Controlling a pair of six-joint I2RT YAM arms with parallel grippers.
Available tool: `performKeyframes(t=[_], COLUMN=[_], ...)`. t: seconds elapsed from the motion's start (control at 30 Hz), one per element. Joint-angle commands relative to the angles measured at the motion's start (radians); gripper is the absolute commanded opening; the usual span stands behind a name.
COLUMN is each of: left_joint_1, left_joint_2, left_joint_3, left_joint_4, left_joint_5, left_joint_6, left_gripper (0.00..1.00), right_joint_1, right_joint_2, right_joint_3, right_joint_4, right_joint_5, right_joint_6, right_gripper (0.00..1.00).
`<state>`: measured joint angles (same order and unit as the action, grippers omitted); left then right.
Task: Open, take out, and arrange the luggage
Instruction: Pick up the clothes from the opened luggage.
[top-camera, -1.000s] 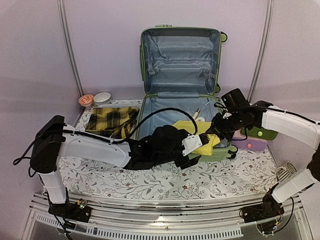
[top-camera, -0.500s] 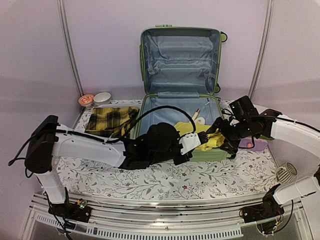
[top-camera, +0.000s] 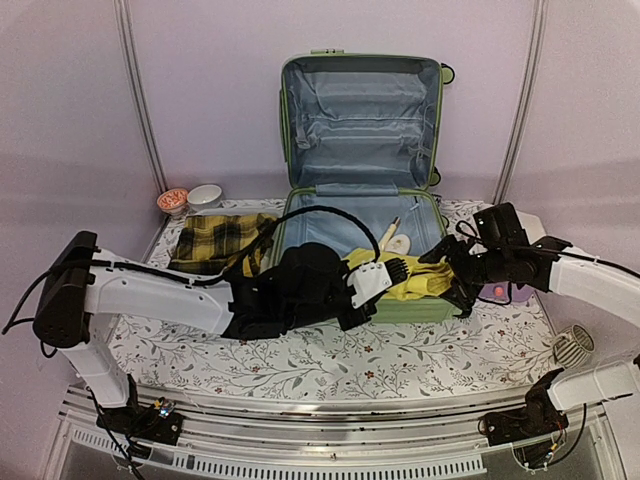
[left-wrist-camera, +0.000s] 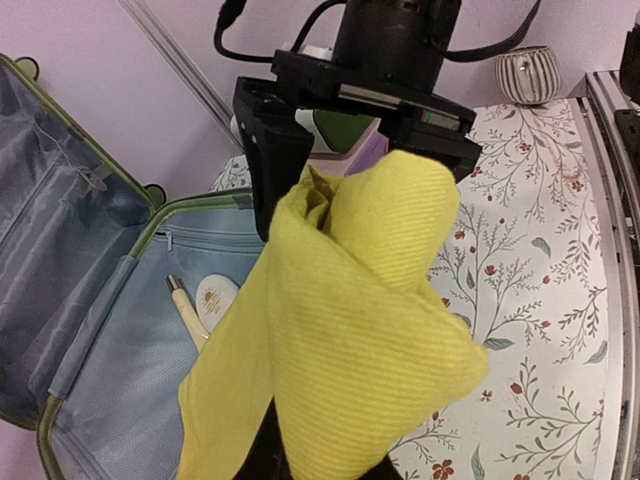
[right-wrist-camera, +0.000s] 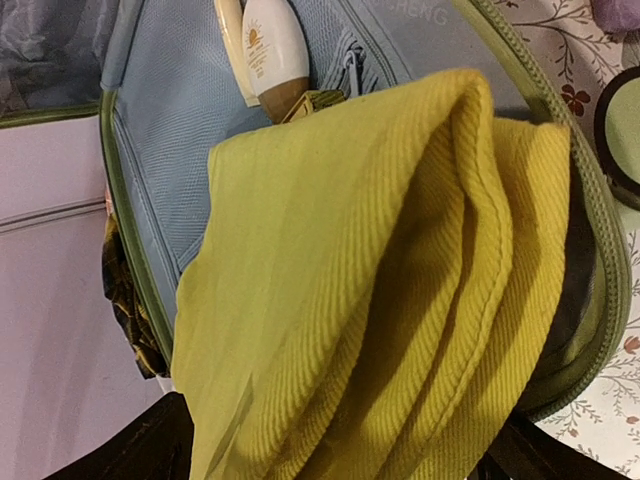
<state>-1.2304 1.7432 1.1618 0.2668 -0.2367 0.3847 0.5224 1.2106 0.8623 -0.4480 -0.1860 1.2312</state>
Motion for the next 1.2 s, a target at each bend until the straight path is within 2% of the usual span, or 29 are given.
performKeyframes(t=[0.0,0.3,0.67,0.87,1.0,1.07,1.17], left_joint_1=[-0.035,-0.041,-0.063,-0.077,-0.085,-0.090,-0.092], left_joint_2=[-0.059,-0.055,-0.103,-0.117,-0.110,-0.112,-0.129], left_joint_3=[0.005,0.052,0.068,0.062,0.055,0.051,0.042], left_joint_4=[0.058,0.015,-0.008,-0.014,-0.025,-0.035,-0.047], left_joint_5=[0.007,-0.013,0.019,0.048,0.051,0.050,0.045], left_joint_6=[-0.022,-0.068,-0.090,-0.111,-0.125,-0.135,-0.160], left_gripper=[0.00,0.00,0.00,0.00,0.00,0.00,0.00], right_joint_1=[0.038,0.073,0.073,0.073,0.073,0.073,0.073], right_joint_2=[-0.059,-0.018,0.022,0.014,-0.003,-0.014,-0.017], right_joint_3=[-0.072,-0.083,-0.075,-0.069,-0.044,-0.027,0.015], right_joint_4=[0.026,0.116,0.221,0.227,0.183,0.149,0.107], right_joint_5=[-0.078,-0.130,-0.119,-0.105,-0.075,-0.044,0.005], right_joint_6=[0.128,0.193,0.258,0.269,0.259,0.248,0.225], right_gripper=[0.94,0.89,0.84,0.55,0.18,0.06,0.03])
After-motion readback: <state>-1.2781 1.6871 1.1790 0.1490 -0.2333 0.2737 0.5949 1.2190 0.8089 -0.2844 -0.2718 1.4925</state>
